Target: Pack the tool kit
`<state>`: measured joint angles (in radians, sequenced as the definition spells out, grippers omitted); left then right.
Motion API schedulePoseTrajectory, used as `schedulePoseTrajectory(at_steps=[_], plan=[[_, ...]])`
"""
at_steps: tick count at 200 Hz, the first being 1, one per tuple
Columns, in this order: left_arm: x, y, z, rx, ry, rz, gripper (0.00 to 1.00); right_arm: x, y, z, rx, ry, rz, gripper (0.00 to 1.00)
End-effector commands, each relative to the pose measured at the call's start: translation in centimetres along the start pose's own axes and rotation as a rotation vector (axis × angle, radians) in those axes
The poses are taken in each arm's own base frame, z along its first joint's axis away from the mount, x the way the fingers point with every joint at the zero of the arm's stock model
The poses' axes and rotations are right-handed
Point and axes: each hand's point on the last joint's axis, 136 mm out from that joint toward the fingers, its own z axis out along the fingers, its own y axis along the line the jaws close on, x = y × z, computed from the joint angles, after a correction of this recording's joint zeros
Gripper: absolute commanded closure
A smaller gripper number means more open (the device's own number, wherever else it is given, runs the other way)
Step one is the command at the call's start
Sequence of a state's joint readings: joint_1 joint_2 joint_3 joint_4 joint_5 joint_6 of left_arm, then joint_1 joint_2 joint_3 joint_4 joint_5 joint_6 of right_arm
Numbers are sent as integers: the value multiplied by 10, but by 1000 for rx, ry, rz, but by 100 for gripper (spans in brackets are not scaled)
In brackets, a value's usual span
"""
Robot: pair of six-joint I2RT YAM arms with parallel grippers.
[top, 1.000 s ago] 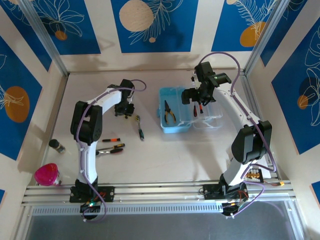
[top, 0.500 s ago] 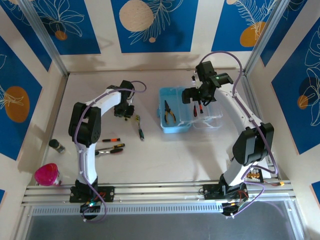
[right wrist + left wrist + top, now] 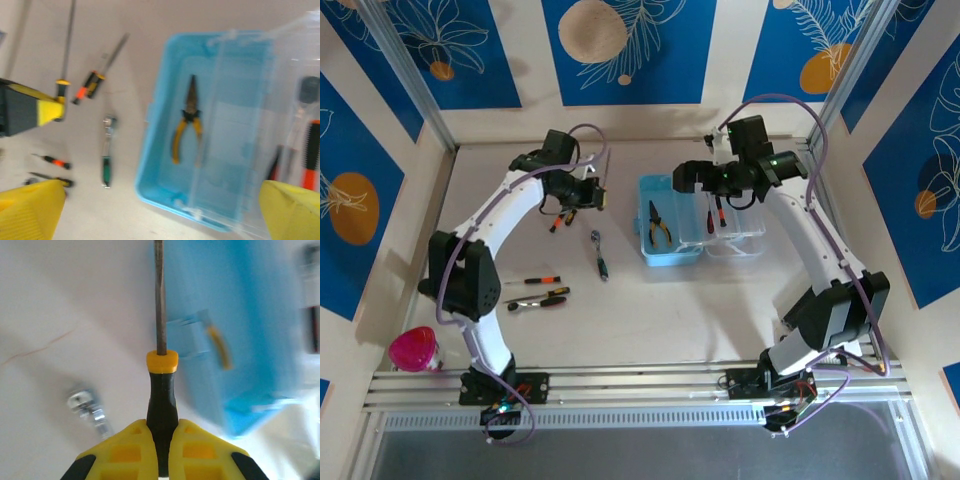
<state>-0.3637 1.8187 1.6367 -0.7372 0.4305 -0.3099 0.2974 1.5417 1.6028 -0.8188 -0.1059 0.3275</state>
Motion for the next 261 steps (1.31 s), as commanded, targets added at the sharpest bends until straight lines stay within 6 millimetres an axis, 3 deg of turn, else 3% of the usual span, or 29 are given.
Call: schedulePoseTrajectory(at_steps=[1,31,66,122,142,184,205,222,234,253,261], plan=[[-4,-86,-9,341,-22,34,100,-11,41,1,-227,-33,62,1],[-6,-140,-11,553,-34,49,100,-21,56,8,-297,-50,102,6],[-6,-171,-13,656,-38,57,100,-23,53,19,-261,-37,130,15],[-5,-185,-19,690,-42,73,100,-15,47,34,-238,-19,169,35],[-4,-186,-18,692,-40,77,100,-17,49,34,-247,-24,167,49],[-4,-185,-17,685,-43,73,100,-19,51,30,-254,-23,158,100],[-4,-183,-15,674,-36,71,100,-21,44,26,-238,-25,157,100],[-4,-178,-15,642,-33,77,76,-23,35,19,-220,-38,154,100],[-6,-168,-15,594,-37,78,48,-25,24,10,-191,-51,150,100],[-11,-134,-16,452,-47,54,8,-27,-5,-6,-98,-66,141,100],[-14,-116,-18,372,-52,47,0,-27,-20,-12,-39,-64,137,100]])
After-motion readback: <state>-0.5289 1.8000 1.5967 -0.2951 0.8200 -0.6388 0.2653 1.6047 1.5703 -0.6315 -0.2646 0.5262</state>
